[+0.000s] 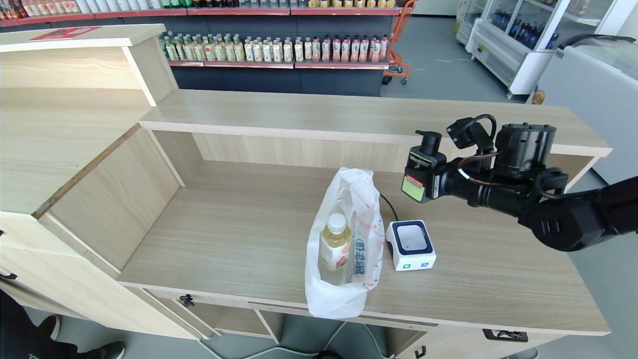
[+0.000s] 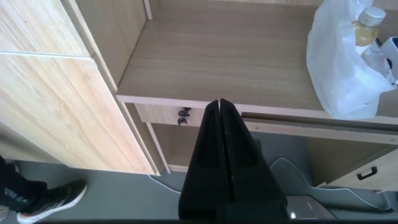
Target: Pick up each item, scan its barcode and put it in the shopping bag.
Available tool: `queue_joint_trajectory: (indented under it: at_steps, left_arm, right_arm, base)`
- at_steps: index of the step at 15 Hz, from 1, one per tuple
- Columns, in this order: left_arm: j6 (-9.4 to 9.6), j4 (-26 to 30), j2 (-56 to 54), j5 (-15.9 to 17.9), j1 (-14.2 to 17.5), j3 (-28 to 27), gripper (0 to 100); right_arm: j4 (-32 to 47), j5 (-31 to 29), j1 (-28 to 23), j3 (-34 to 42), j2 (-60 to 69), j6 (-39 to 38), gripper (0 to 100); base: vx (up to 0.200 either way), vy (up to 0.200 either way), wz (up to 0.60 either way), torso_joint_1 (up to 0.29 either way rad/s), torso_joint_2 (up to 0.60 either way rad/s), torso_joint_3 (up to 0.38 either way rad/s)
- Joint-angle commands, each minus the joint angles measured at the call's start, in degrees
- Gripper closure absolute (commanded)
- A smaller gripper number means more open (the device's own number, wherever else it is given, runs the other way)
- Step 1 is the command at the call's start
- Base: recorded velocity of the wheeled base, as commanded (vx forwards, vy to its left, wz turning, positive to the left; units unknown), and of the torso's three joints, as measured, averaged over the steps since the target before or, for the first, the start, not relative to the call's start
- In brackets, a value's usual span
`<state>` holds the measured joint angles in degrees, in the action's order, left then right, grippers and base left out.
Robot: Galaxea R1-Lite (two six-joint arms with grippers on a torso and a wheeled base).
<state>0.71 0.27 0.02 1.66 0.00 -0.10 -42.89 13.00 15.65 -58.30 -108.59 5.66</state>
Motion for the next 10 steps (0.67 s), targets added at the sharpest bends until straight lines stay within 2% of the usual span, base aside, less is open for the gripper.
queue_joint_trajectory:
  at_steps: [1, 7, 10]
  left_arm:
    - [0.0, 0.0, -0.02, 0.01, 0.0, 0.01, 100]
    - [0.0, -0.09, -0.02, 0.01, 0.0, 0.01, 100]
    - [0.0, 0.0, 0.06, 0.01, 0.0, 0.01, 100]
  right_arm:
    - [0.0, 0.1, 0.17, -1.65, -5.75, -0.12, 100]
    - [-5.28, 0.1, 1.57, -3.58, -13.13, 0.06, 100]
    - [-11.52, 0.01, 2.98, -5.95, -19.11, 2.25, 100]
  base:
    - [0.0, 0.0, 0.0, 0.0, 0.0, 0.0]
    - [0.0, 0.0, 0.0, 0.0, 0.0, 0.0]
    - [0.0, 0.0, 0.0, 0.0, 0.0, 0.0]
